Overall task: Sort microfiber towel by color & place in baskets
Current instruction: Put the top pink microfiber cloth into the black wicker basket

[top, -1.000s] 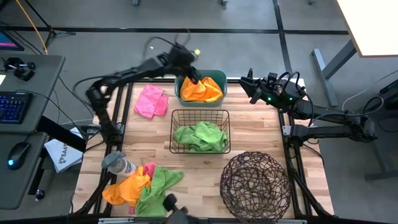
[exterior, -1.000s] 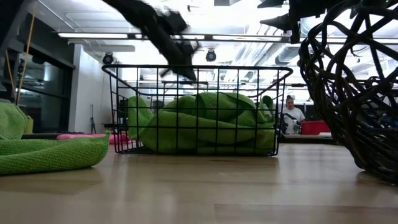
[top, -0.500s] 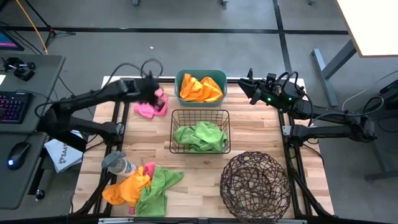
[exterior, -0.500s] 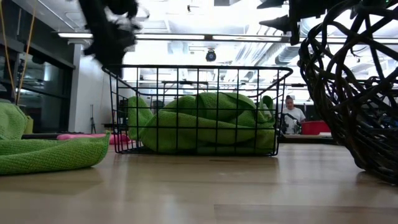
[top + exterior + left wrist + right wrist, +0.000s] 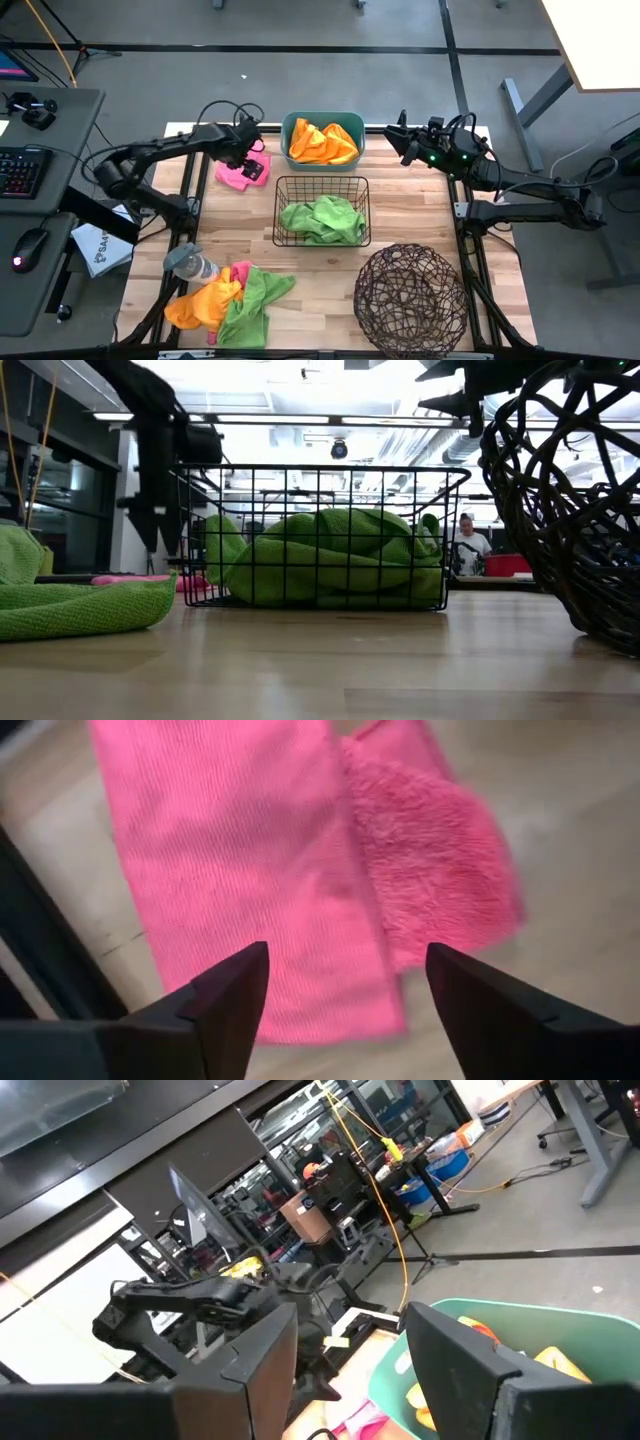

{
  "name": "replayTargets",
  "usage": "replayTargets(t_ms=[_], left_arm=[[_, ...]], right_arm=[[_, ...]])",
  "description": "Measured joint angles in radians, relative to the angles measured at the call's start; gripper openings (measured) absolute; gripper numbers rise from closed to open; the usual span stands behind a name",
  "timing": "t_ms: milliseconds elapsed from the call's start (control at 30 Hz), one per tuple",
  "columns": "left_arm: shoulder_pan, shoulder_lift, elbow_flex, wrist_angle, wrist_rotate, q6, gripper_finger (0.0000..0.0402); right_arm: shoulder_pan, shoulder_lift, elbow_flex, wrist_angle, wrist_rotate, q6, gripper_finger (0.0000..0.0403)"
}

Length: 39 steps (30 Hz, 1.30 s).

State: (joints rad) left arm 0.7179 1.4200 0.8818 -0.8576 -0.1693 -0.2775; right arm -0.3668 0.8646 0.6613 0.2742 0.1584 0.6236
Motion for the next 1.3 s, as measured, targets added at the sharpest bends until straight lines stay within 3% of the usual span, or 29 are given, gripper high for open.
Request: replayTargets(t_ms=[233, 500, 600, 667, 733, 800, 1000, 1167, 1300], left_arm=[[0.045, 0.139, 0.001, 0.116, 0.008, 0.019, 0.0271], [0.045, 0.302, 0.011, 0.118, -0.006, 0.029, 0.0262], [0.021, 0.316, 0.012, 0.12, 0.014, 0.053, 0.0211], [-0.004, 0.306, 0.008, 0.121, 0.01, 0.056, 0.0142], [-0.026, 0.273, 0.001, 0.125, 0.015, 0.065, 0.0052], [-0.044, 0.219, -0.016, 0.121, 0.018, 0.066, 0.0019], [-0.08, -0.089, -0.048, 0.093, -0.013, -0.009, 0.0004], [-0.178, -0.381, -0.024, 0.122, -0.013, -0.1, 0.0001], [-0.303, -0.486, 0.02, 0.157, -0.034, -0.158, 0.0001]], right_arm=[[0.0, 0.0, 0.0, -0.001, -0.001, 0.006, 0.0184], [0.0, 0.0, 0.0, -0.001, -0.001, 0.03, 0.0184], [0.0, 0.0, 0.0, 0.0, -0.001, 0.032, 0.0184], [0.0, 0.0, 0.0, 0.0, -0.002, 0.032, 0.0184], [0.0, 0.0, 0.0, 0.0, -0.01, 0.032, 0.0184], [0.001, 0.0, 0.0, 0.0, -0.016, 0.032, 0.0184], [0.001, -0.002, 0.0, 0.0, -0.044, 0.031, 0.0184], [0.001, -0.002, 0.0, 0.003, -0.051, 0.026, 0.0184], [0.001, -0.002, 0.0, 0.009, -0.055, 0.03, 0.0184]])
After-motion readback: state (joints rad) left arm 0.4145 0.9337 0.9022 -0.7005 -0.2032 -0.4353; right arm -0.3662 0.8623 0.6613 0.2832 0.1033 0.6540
